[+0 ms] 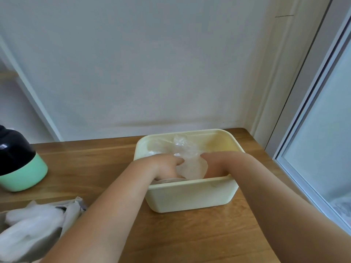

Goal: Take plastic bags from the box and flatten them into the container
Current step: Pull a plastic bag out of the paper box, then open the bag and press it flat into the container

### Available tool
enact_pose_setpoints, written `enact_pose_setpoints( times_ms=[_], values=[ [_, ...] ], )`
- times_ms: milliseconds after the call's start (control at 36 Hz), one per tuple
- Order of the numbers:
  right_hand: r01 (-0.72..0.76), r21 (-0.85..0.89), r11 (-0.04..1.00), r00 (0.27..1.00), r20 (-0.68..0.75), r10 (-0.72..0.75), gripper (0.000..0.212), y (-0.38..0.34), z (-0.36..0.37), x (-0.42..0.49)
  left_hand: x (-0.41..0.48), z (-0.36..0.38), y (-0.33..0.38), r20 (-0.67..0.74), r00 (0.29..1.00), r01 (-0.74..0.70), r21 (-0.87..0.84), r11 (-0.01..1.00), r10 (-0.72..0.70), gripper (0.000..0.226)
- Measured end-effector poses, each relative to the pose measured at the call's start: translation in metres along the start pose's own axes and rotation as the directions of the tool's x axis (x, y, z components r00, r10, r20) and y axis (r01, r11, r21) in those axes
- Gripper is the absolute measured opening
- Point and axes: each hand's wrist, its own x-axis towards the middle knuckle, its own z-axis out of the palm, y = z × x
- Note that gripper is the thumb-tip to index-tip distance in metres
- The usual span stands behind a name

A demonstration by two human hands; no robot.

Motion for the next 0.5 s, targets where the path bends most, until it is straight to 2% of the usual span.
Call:
enact_pose_setpoints(
  times_ms=[83,167,222,306,417,500],
  values=[
    [0.012,0.020,1.000,1.000,-0.021,-0.012,0.066,0.001,0.000,-0.001,-0.016,-0.005,-0.005,-0.113,0.993,-0.025,-0.064,0.998,0.018,0.081],
    [-0.015,0.031,0.999,0.998,-0.064,0.016,0.083,0.004,0.002,0.001,-0.034,-0.013,-0.012,-0.183,0.983,-0.048,-0.120,0.992,0.025,0.075],
    [-0.024,0.037,0.999,0.996,-0.080,0.027,0.088,0.004,0.004,0.002,-0.043,-0.018,-0.016,-0.157,0.987,-0.046,-0.130,0.990,0.025,0.067],
    [-0.028,0.038,0.999,0.996,-0.080,0.031,0.088,0.003,0.005,0.001,-0.044,-0.023,-0.015,-0.070,0.998,-0.008,-0.019,1.000,0.007,0.059],
    [-0.026,0.043,0.999,0.997,-0.074,0.030,0.084,0.000,0.004,0.000,-0.028,-0.018,-0.004,0.009,0.999,0.045,0.173,0.984,-0.048,0.062],
    [-0.037,0.047,0.998,0.998,-0.058,0.040,0.086,0.001,0.005,0.000,-0.017,-0.013,0.003,0.048,0.996,0.064,0.248,0.967,-0.078,0.062]
  ],
)
